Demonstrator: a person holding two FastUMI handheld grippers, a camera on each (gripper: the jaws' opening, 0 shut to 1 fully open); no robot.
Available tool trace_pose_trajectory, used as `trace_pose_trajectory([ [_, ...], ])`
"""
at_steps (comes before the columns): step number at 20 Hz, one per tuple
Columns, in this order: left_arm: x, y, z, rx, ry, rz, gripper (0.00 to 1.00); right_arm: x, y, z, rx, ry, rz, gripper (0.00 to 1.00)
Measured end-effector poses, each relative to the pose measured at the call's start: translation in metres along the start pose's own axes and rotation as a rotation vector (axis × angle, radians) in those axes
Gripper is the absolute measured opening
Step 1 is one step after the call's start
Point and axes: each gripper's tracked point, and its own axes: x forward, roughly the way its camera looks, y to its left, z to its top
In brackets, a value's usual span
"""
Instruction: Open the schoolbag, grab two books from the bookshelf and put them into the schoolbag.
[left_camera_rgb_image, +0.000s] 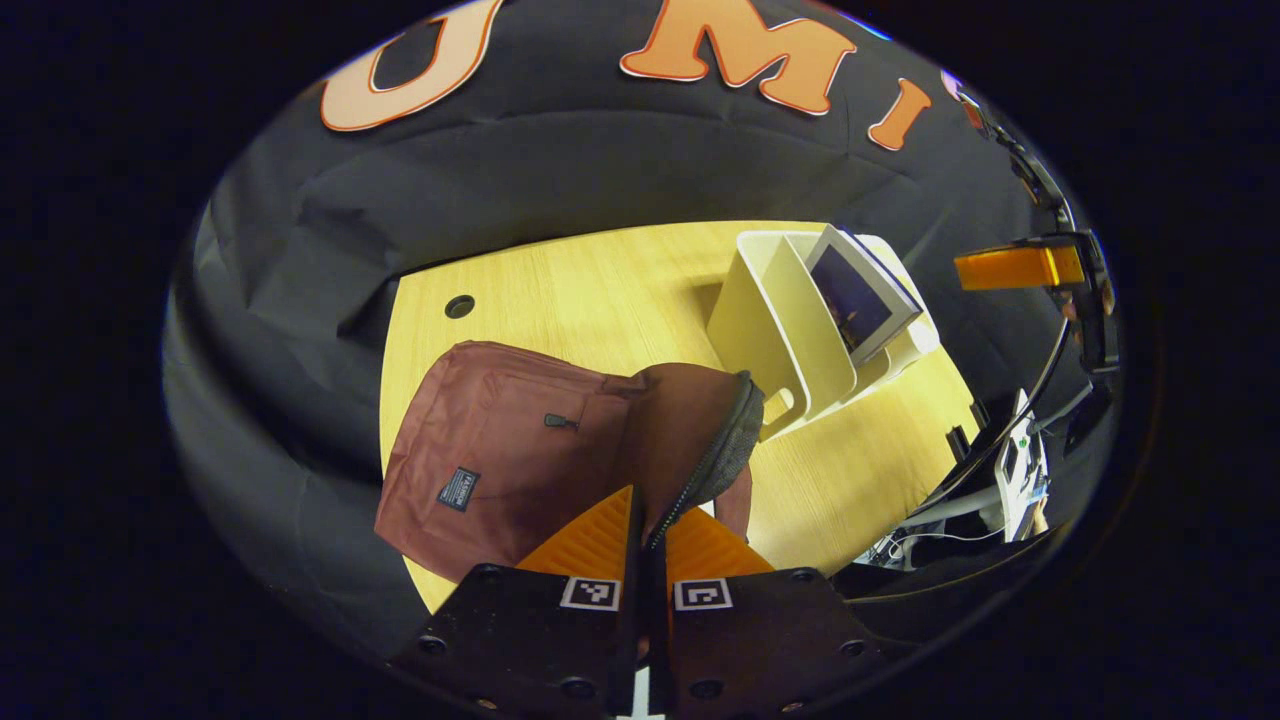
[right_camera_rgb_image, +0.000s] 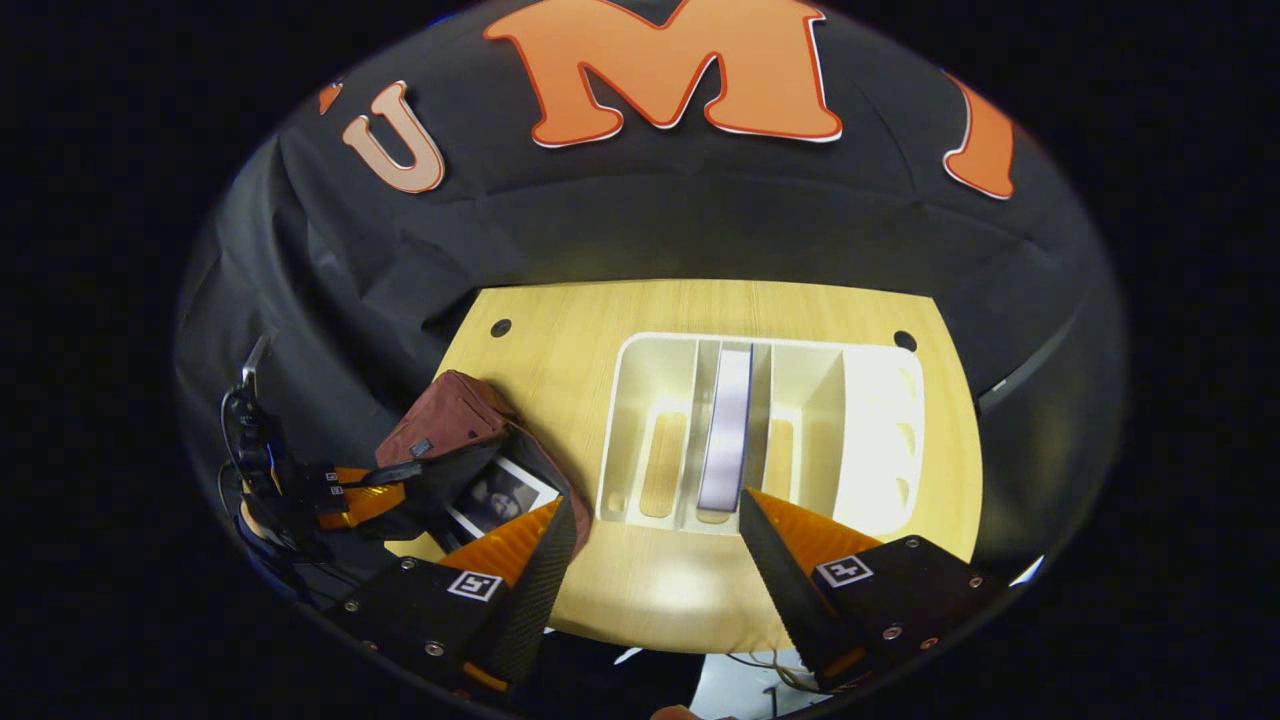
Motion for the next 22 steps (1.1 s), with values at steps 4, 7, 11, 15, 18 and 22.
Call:
trace_pose_trajectory([
  [4, 0.005, 0.002, -0.001, -0.031, 0.009, 0.005, 0.05, 0.032, -0.019, 0.015, 0.022, 0.093, -0.016, 0.98],
  [7, 0.007, 0.004, -0.003, -0.053, 0.02, 0.013, 0.06, 0.067, -0.03, 0.015, 0.028, 0.16, -0.036, 0.98],
  [11, 0.01, 0.006, -0.006, -0.077, 0.038, 0.028, 0.06, 0.113, -0.037, 0.004, 0.014, 0.247, -0.06, 0.94],
  [15, 0.011, 0.005, -0.008, -0.089, 0.052, 0.037, 0.06, 0.143, -0.046, -0.007, 0.02, 0.315, -0.095, 0.77],
  [18, 0.01, 0.006, -0.011, -0.095, 0.053, 0.042, 0.06, 0.155, -0.056, -0.011, 0.051, 0.345, -0.122, 0.65],
  [22, 0.011, 0.005, -0.01, -0.098, 0.054, 0.041, 0.06, 0.149, -0.062, -0.014, 0.088, 0.367, -0.148, 0.41],
])
